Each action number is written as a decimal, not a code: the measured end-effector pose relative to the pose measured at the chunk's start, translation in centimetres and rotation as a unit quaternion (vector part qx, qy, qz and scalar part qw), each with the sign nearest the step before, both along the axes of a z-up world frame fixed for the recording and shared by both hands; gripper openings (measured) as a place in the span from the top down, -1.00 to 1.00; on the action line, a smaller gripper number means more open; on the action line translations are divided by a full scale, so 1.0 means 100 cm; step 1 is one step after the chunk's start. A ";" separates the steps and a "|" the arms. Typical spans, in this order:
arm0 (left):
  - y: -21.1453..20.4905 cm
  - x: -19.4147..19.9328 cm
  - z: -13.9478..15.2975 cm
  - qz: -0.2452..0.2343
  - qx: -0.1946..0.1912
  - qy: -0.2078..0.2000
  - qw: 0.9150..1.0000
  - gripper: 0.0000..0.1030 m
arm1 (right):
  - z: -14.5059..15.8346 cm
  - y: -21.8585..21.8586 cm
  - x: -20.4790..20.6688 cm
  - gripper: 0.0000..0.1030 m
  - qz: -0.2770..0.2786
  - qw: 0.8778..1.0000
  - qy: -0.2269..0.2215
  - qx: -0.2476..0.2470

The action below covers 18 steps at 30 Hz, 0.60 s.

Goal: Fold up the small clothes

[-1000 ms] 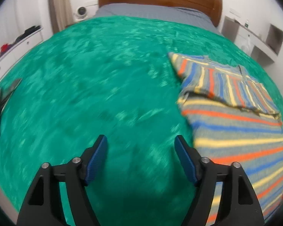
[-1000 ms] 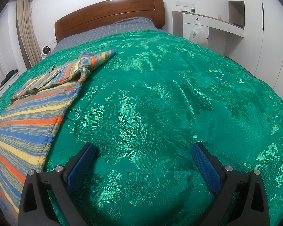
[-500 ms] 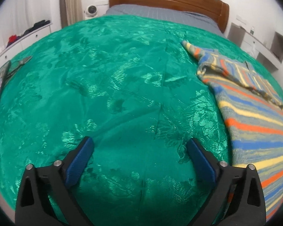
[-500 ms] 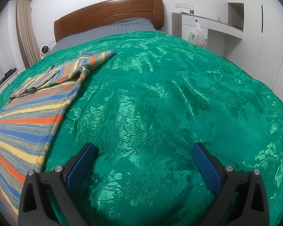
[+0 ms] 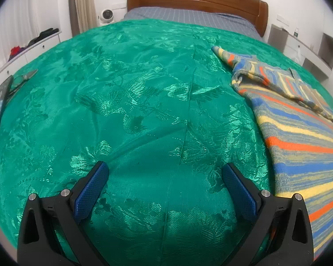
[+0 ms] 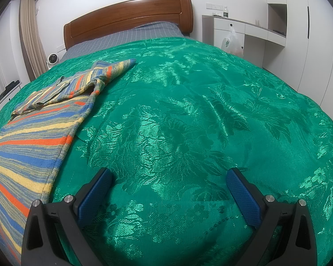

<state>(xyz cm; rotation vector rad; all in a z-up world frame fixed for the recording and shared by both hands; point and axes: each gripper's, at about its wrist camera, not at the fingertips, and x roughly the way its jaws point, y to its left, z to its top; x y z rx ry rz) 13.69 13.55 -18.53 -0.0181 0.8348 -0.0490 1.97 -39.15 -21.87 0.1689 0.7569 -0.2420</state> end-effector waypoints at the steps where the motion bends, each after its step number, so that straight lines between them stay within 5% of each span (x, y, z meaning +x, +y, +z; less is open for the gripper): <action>1: 0.000 0.000 0.000 0.000 0.000 0.000 1.000 -0.99 | 0.000 0.000 0.000 -0.98 0.000 1.000 0.000 0.000; 18: 0.000 0.000 0.000 0.001 0.002 -0.001 1.000 -0.99 | 0.000 0.000 0.000 -0.98 -0.002 1.000 0.000 -0.001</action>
